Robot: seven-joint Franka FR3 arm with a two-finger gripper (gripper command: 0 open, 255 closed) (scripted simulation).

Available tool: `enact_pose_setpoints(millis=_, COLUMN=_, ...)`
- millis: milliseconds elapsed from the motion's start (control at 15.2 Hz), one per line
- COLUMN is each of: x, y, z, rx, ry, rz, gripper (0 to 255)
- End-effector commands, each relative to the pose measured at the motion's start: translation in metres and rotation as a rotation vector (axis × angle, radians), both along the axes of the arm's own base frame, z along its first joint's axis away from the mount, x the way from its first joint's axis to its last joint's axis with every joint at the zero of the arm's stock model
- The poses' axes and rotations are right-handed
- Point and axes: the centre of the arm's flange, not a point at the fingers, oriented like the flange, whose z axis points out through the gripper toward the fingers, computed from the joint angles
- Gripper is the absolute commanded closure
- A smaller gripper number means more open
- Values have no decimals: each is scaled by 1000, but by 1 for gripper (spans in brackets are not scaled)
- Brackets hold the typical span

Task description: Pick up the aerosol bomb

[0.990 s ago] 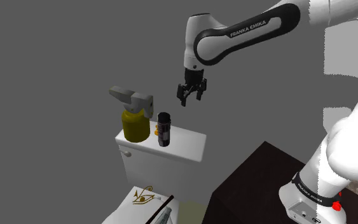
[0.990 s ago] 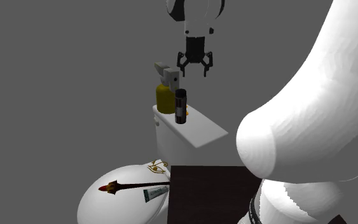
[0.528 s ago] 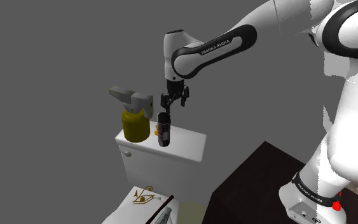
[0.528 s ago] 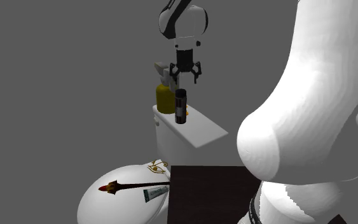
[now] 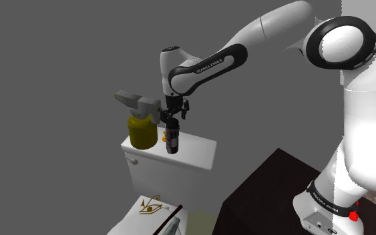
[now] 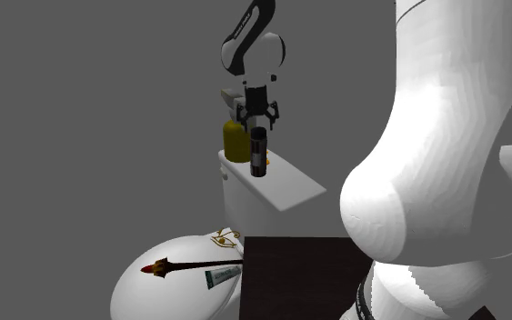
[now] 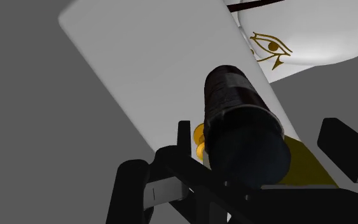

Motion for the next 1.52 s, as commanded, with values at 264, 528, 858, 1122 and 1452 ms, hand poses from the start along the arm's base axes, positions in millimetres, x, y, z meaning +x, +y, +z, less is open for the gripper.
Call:
enact_pose_setpoints(millis=264, x=1, y=0, z=-25, rx=0, ry=0, rz=0, gripper=0)
enact_pose_setpoints(millis=528, x=0, y=1, z=-25, rx=0, ry=0, rz=0, gripper=255)
enact_pose_setpoints(millis=858, x=0, y=2, z=-24, rx=0, ry=0, rz=0, gripper=255)
enact_pose_setpoints(millis=1122, x=0, y=0, z=-9, rx=0, ry=0, rz=0, gripper=255)
enact_pose_setpoints(millis=1452, x=1, y=0, z=18, rx=0, ry=0, rz=0, gripper=255)
